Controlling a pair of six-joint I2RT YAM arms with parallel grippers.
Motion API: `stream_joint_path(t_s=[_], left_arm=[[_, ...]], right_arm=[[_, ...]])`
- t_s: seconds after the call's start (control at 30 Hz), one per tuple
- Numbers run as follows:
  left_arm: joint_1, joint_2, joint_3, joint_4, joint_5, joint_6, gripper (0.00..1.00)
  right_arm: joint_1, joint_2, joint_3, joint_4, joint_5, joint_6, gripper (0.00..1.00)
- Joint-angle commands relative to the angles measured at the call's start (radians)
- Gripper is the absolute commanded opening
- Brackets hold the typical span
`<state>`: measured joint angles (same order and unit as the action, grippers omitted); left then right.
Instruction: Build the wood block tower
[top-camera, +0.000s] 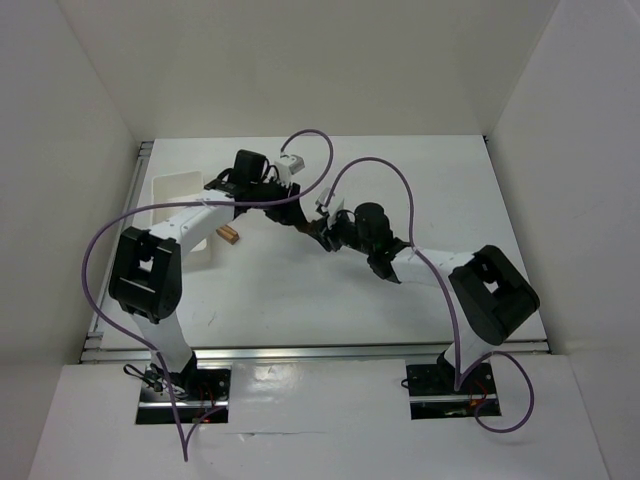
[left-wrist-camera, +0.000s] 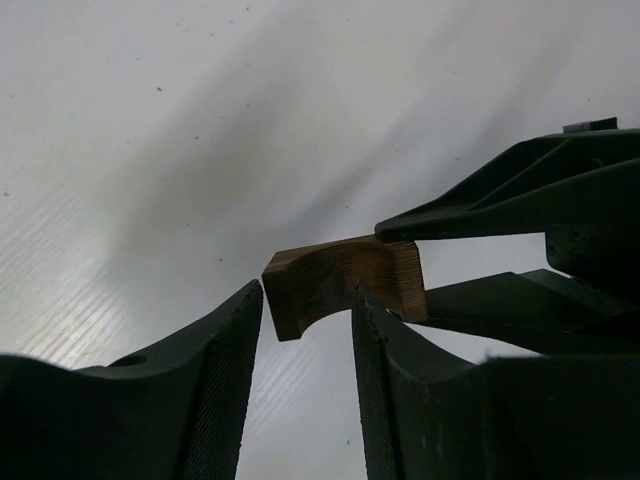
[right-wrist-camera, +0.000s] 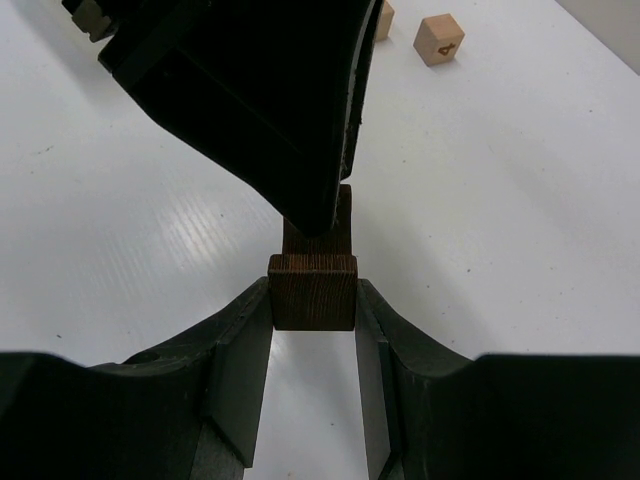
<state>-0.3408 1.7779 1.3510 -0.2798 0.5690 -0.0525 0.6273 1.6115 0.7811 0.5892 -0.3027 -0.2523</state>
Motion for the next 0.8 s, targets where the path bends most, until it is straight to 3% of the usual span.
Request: stream_joint_path(t_s=[0.0,0.27,0.4,0.5,0.77], left_arm=[[0.008,0.037,0.054,0.013,0.124,0.031,0.48],[0.008,0.037,0.054,-0.028,0.057,0.042,0.46],[0.017,0.037,0.054,-0.016,0.098,0.033,0.46],[0.017,0.064,0.086,-0.007,0.198,0.033,0.35],[0.008,0.112,0.149,-0.101,0.219,0.072,0.10]], right_arm=[[-0.008,-0.051,-0.013,0.118,-0.006,-0.015,0.00],[-0.008,-0.090,-0.031,0.170,-0.006,-0.015,0.00],[-0.008,-0.110,-0.051,0.161,0.004,-0.024,0.00],[-0.008,-0.110,-0.051,0.182,0.004,-0.024,0.00],[-0.008,-0.064,-0.042,0.238,0.034,-0.024,0.00]])
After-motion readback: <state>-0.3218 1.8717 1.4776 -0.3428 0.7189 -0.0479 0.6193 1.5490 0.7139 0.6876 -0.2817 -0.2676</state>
